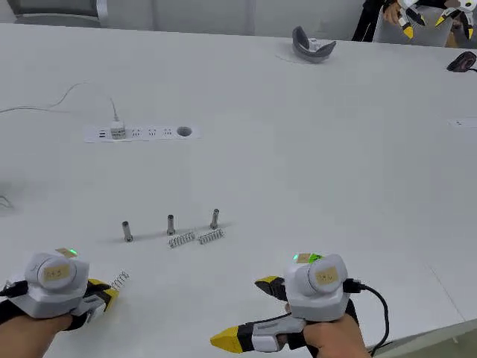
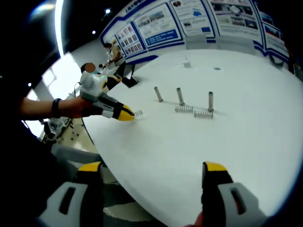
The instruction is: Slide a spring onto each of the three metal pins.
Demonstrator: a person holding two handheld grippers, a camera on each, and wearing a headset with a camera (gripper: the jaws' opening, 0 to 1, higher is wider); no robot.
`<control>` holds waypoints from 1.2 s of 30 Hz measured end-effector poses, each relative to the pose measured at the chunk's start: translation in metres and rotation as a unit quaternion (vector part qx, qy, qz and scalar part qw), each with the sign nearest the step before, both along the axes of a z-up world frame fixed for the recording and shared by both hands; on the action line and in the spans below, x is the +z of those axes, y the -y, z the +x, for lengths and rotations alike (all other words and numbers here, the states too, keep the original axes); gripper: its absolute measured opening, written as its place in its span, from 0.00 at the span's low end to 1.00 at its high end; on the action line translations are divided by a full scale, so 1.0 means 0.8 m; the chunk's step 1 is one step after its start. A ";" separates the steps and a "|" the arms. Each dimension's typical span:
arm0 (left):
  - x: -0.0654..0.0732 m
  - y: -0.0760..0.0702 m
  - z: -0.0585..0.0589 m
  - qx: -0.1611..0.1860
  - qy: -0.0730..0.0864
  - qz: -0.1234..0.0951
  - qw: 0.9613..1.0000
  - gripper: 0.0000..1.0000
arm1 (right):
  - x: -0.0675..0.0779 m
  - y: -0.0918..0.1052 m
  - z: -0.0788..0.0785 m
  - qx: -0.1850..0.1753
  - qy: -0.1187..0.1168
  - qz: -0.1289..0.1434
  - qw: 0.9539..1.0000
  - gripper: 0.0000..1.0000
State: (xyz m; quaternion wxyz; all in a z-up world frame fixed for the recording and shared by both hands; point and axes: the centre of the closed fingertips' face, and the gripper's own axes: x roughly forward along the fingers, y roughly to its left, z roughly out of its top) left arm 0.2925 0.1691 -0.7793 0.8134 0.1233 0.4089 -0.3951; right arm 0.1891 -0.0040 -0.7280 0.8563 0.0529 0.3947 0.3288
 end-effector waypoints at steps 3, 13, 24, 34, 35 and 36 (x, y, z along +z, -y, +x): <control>0.003 -0.003 -0.001 0.000 0.005 -0.001 1.000 0.10 | 0.000 -0.001 0.000 0.001 0.000 0.001 1.000 0.87; 0.014 -0.007 -0.001 0.003 0.012 -0.011 1.000 0.10 | 0.002 -0.008 0.003 0.009 0.002 0.003 1.000 0.87; 0.052 0.007 -0.002 0.014 0.022 -0.046 0.999 0.10 | 0.005 -0.015 0.009 0.012 0.003 0.011 1.000 0.86; 0.074 0.024 -0.015 -0.006 0.034 -0.057 0.998 0.10 | 0.017 -0.022 0.024 0.008 0.011 0.034 0.999 0.84; 0.076 0.026 -0.017 -0.009 0.035 -0.056 0.998 0.10 | 0.019 -0.024 0.026 0.009 0.013 0.037 0.999 0.83; 0.076 0.028 -0.018 -0.011 0.035 -0.056 0.998 0.10 | 0.020 -0.025 0.028 0.009 0.014 0.039 0.999 0.83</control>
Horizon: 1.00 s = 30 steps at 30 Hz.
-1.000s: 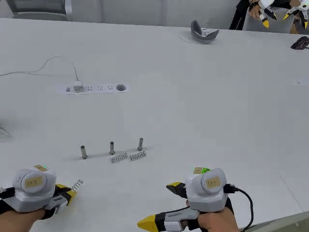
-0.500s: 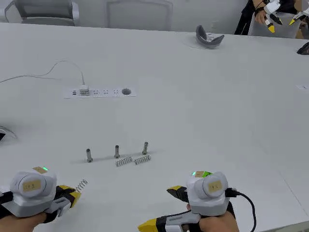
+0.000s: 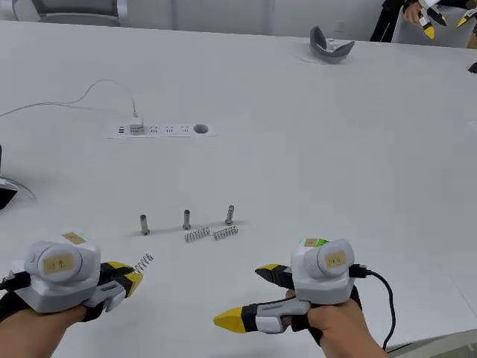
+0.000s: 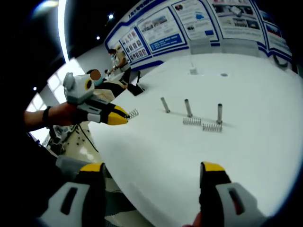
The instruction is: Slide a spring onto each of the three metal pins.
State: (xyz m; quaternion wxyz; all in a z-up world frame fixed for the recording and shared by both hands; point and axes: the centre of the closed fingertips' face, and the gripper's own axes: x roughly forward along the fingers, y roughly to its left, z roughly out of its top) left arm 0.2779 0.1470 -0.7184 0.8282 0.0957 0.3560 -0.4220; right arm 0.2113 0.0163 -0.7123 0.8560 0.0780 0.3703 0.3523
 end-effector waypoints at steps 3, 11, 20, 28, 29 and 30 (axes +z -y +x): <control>0.002 0.006 -0.004 -0.006 0.000 -0.002 1.000 0.10 | 0.001 -0.003 0.005 0.001 0.001 0.003 1.000 0.83; 0.012 0.032 -0.023 -0.035 0.001 -0.009 0.999 0.10 | 0.015 -0.013 0.020 -0.002 0.010 0.026 1.000 0.81; 0.019 0.070 -0.043 -0.074 0.004 -0.016 0.997 0.10 | 0.028 -0.027 0.031 -0.012 0.013 0.074 0.997 0.74; 0.025 0.091 -0.055 -0.092 0.005 -0.024 0.995 0.10 | 0.039 -0.034 0.033 -0.018 0.013 0.114 0.993 0.65; 0.026 0.093 -0.056 -0.093 0.005 -0.026 0.995 0.10 | 0.040 -0.034 0.033 -0.019 0.013 0.119 0.993 0.63; 0.026 0.095 -0.057 -0.095 0.005 -0.026 0.995 0.10 | 0.041 -0.035 0.033 -0.020 0.012 0.124 0.992 0.62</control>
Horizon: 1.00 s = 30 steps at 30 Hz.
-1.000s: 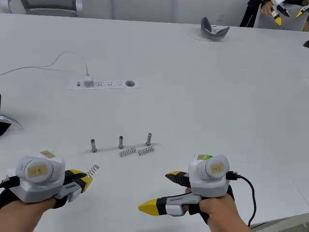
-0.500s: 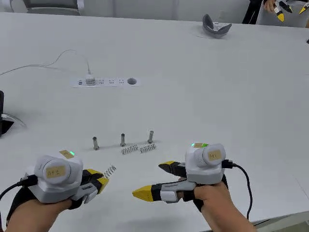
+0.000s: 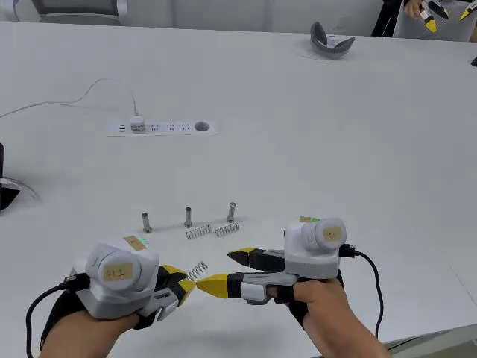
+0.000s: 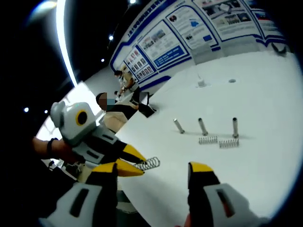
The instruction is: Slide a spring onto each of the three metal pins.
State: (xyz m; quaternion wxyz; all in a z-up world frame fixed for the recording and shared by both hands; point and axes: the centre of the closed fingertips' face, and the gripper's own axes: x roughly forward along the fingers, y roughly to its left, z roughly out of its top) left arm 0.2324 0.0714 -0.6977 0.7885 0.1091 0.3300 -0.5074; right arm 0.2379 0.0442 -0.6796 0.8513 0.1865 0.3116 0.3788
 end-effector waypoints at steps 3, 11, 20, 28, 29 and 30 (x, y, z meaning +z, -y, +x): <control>0.001 0.004 -0.003 -0.005 0.000 -0.002 1.000 0.10 | 0.003 -0.003 0.000 -0.004 -0.006 0.023 1.000 0.57; 0.005 0.008 -0.007 -0.008 0.000 -0.008 1.000 0.10 | 0.012 -0.014 -0.003 0.000 -0.017 0.073 0.997 0.37; 0.012 0.008 -0.005 -0.015 0.009 -0.010 1.000 0.10 | 0.012 -0.015 0.001 0.002 -0.027 0.078 0.997 0.29; 0.019 0.009 0.001 -0.022 0.017 -0.008 1.000 0.10 | 0.020 -0.014 0.007 0.006 -0.020 0.078 0.997 0.25; 0.020 0.009 0.002 -0.024 0.018 -0.008 1.000 0.10 | 0.022 -0.014 0.008 0.007 -0.019 0.079 0.997 0.24; 0.020 0.009 0.003 -0.025 0.018 -0.007 0.999 0.10 | 0.024 -0.014 0.009 0.008 -0.018 0.080 0.997 0.24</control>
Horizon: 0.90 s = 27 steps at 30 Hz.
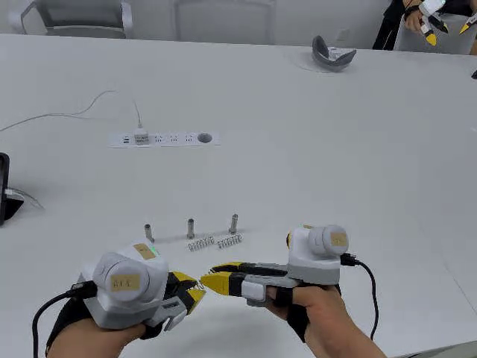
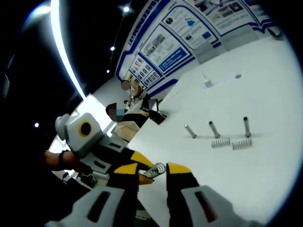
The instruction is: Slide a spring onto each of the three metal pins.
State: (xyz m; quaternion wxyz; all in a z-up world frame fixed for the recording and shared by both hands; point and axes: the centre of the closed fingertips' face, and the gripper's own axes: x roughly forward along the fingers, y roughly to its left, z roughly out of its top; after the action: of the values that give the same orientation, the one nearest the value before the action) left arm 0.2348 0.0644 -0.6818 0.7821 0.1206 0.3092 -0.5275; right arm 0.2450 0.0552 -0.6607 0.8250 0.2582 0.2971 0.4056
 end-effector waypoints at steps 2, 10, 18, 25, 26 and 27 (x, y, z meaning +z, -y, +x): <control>0.001 0.000 0.002 -0.003 0.002 0.001 1.000 0.10 | 0.006 -0.001 0.002 0.004 0.003 -0.001 1.000 0.22; 0.008 0.010 0.006 -0.021 0.011 -0.005 1.000 0.10 | 0.009 -0.004 0.003 0.044 0.025 -0.060 0.997 0.20; 0.015 0.021 0.001 -0.060 0.025 -0.014 0.998 0.10 | 0.009 0.001 -0.002 0.091 0.047 -0.111 0.989 0.14; 0.028 0.031 -0.002 -0.090 0.029 -0.031 0.995 0.10 | 0.023 0.002 -0.007 0.159 0.071 -0.144 0.974 0.13; 0.030 0.032 -0.002 -0.094 0.030 -0.033 0.995 0.10 | 0.024 0.003 -0.007 0.170 0.076 -0.152 0.971 0.13; 0.032 0.033 -0.003 -0.101 0.031 -0.036 0.994 0.10 | 0.027 0.002 -0.009 0.188 0.083 -0.164 0.965 0.13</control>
State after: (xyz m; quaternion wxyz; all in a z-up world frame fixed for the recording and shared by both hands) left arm 0.2328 0.0379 -0.6561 0.7378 0.1392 0.2514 -0.6108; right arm 0.2378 0.0533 -0.6393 0.7867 0.0244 0.3329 0.5192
